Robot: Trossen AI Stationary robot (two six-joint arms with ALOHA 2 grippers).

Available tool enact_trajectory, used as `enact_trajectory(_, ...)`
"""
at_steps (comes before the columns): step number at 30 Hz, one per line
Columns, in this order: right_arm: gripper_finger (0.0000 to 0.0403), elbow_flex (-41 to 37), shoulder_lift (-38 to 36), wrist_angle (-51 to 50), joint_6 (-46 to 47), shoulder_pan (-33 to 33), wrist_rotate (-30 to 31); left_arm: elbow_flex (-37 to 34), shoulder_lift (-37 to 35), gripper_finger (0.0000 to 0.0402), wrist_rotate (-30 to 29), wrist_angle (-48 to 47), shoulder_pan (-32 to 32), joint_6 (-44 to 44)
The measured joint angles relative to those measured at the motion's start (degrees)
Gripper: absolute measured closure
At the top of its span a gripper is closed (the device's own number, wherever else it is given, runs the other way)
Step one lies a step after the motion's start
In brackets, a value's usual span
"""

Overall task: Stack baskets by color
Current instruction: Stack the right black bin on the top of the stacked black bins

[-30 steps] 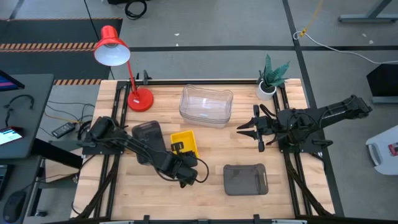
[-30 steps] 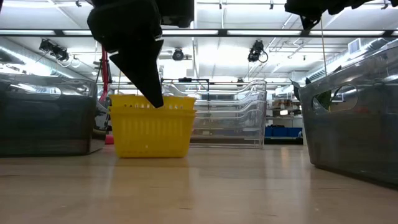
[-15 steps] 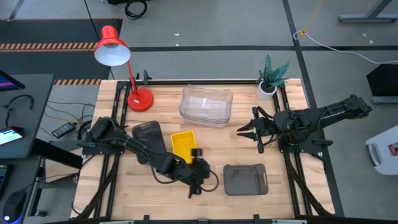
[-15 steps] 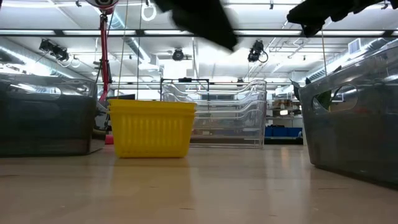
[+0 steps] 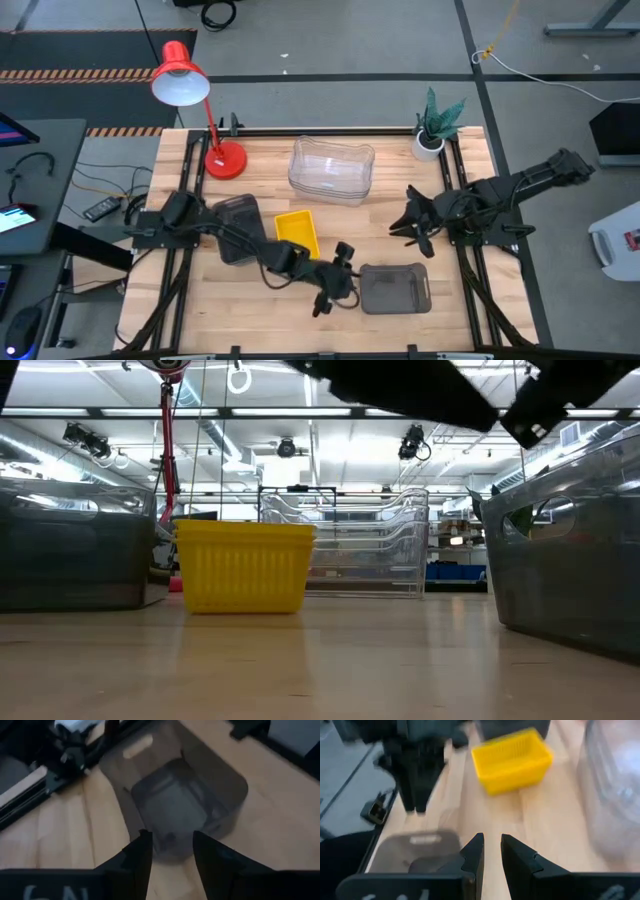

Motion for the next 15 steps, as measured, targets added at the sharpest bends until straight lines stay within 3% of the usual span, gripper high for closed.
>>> enact_trajectory(9,0.0332,-0.02,0.01,-3.94,7.12,4.4,0.11,3.77,1.11,0.028,11.86,1.43,4.83,0.23)
enact_trajectory(15,0.0332,-0.02,-0.47,-5.18,7.09,5.73,0.55,10.06,5.33,0.028,16.17,-5.17,5.13,2.22)
